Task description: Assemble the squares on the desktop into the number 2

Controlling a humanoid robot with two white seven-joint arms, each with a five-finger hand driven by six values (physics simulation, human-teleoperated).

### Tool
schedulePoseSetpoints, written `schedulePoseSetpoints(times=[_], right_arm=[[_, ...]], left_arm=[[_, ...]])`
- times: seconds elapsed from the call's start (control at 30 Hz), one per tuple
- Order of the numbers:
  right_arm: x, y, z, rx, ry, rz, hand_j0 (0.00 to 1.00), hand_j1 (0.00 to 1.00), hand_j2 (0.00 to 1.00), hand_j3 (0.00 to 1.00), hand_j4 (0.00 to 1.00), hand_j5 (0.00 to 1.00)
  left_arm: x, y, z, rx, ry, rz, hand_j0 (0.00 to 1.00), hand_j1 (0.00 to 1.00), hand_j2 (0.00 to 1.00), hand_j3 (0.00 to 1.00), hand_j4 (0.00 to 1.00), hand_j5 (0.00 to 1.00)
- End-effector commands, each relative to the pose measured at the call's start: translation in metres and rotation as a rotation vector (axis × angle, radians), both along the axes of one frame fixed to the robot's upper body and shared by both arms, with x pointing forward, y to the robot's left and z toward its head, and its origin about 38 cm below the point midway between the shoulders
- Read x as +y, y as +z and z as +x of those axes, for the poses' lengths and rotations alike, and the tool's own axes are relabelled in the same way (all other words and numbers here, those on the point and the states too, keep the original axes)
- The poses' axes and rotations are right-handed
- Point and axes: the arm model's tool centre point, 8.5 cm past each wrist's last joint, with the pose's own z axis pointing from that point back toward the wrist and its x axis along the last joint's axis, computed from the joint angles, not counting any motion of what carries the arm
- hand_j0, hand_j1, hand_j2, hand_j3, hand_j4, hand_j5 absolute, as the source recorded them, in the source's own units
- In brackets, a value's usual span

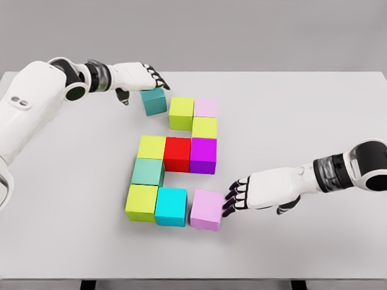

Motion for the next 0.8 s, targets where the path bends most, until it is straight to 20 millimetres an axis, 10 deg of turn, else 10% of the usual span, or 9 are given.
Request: schedulePoseSetpoints(times=[0.0, 0.77], right_arm=[[0.0, 0.001, 0.0, 0.002, -0.003, 0.004, 1.0, 1.0, 1.0, 1.0, 1.0, 1.0], [0.01, 0.002, 0.001, -0.004, 0.015, 0.02, 1.0, 1.0, 1.0, 1.0, 1.0, 1.0]], left_arm=[[0.004, 0.004, -0.001, -0.009, -0.002, -0.003, 1.0, 1.0, 1.0, 1.0, 1.0, 1.0], [0.026, -0.005, -0.017, -0.005, -0.034, 0.027, 1.0, 1.0, 1.0, 1.0, 1.0, 1.0]])
